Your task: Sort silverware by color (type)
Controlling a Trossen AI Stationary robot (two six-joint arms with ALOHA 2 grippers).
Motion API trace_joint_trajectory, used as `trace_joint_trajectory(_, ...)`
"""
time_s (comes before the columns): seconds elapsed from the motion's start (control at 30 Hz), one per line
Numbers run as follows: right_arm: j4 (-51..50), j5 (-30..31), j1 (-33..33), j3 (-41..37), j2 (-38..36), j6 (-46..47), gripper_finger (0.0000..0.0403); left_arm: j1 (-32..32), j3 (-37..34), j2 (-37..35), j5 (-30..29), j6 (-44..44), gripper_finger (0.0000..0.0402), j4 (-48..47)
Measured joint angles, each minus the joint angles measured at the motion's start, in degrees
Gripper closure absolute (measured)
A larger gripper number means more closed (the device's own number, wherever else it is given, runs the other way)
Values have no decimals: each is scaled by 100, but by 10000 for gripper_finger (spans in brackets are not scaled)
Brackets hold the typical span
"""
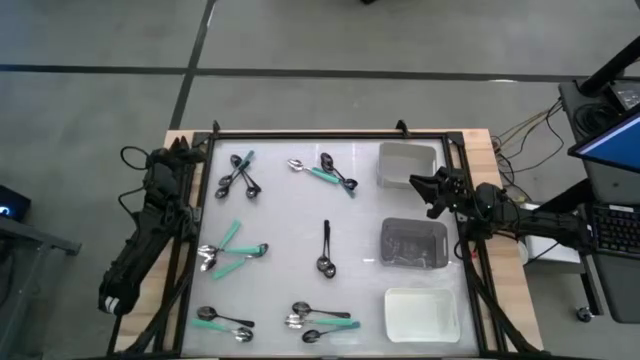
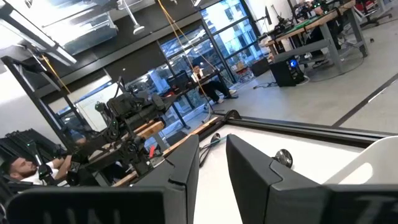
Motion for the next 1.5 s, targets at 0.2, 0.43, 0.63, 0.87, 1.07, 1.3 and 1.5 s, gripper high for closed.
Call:
trace_joint_trajectory(0.2,1,0,0,0,-2,0,330,0,2,-2,0,-2,323,0)
trace_joint_trajectory(0.43,1,0,0,0,-2,0,330,0,0,-2,0,0,323,0)
trace_joint_trajectory(0.63,1,-1,0,0,-1,0,330,0,1,-2,-1,-1,323,0)
trace_joint_trajectory(0.87,1,0,0,0,-1,0,330,0,1,-2,-1,-1,323,0)
trace_joint_trajectory(1.07,1,0,0,0,0,0,330,0,2,-2,-2,-2,323,0)
trace_joint_trajectory(1.3,0,-1,0,0,-1,0,330,0,0,-2,0,0,323,0)
trace_joint_trajectory(1.5,1,0,0,0,0,0,330,0,0,0,-1,-1,323,0)
